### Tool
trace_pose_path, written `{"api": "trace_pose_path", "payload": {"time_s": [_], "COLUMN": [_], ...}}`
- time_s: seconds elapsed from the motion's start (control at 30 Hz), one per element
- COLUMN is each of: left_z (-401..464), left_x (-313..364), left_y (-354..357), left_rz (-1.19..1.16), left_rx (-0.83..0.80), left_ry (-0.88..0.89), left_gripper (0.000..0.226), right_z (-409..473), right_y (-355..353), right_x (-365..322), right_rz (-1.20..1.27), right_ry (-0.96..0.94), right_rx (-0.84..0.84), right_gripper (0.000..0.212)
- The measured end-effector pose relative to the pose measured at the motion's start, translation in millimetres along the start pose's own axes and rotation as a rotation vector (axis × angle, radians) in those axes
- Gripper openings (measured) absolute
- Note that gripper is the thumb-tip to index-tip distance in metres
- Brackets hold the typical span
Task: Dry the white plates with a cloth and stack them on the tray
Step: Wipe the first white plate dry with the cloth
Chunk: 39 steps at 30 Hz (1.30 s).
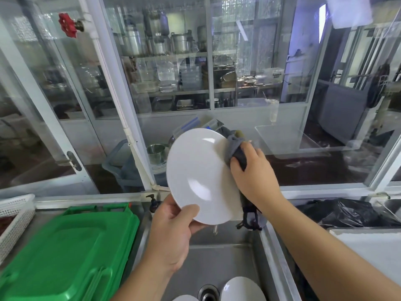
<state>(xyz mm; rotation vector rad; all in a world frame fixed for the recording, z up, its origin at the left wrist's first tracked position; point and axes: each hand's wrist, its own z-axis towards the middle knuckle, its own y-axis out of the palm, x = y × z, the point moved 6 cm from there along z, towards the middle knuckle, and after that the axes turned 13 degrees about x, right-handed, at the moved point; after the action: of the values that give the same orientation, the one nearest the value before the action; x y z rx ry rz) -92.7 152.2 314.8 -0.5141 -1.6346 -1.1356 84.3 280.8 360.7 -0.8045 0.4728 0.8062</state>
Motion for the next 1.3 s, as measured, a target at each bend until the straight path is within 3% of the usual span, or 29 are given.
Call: {"api": "trace_pose_path", "payload": {"time_s": [0.23,0.33,0.5,0.57,0.77,0.93,1.0,1.07,1.3], "left_z": [6,5,3,7,40,57,55,52,40], "left_x": [0,-2,-8,-3,39,45,46,42,11], "left_y": [-1,4,7,4,-8,-9,-4,-1,8], "left_rz": [-0.048,-0.045,0.08,0.159,0.373,0.562,0.566,0.549,0.447], "left_rx": [-0.008,-0.025,-0.062,-0.099,-0.177,-0.278,-0.284,-0.253,-0.023], "left_ry": [0.019,0.027,-0.034,-0.057,-0.094,-0.098,-0.036,0.04,0.213], "left_gripper": [0.04,0.043,0.049,0.049,0.017,0.028,0.016,0.027,0.027], "right_z": [-47,-65,-59,-54,-24,-8,-5,-8,-67], "right_y": [23,27,22,18,-4,-7,-8,-7,36], "right_x": [32,30,38,43,49,41,44,48,51], "right_rz": [0.765,0.992,0.941,0.875,0.565,0.56,0.575,0.616,0.854], "right_ry": [0.846,1.025,0.988,0.949,0.616,0.521,0.535,0.592,1.041], "right_rx": [-0.189,-0.199,-0.1,-0.12,-0.17,-0.245,-0.198,-0.146,-0.011], "right_gripper": [0.021,0.015,0.012,0.013,0.006,0.011,0.009,0.006,0.013]}}
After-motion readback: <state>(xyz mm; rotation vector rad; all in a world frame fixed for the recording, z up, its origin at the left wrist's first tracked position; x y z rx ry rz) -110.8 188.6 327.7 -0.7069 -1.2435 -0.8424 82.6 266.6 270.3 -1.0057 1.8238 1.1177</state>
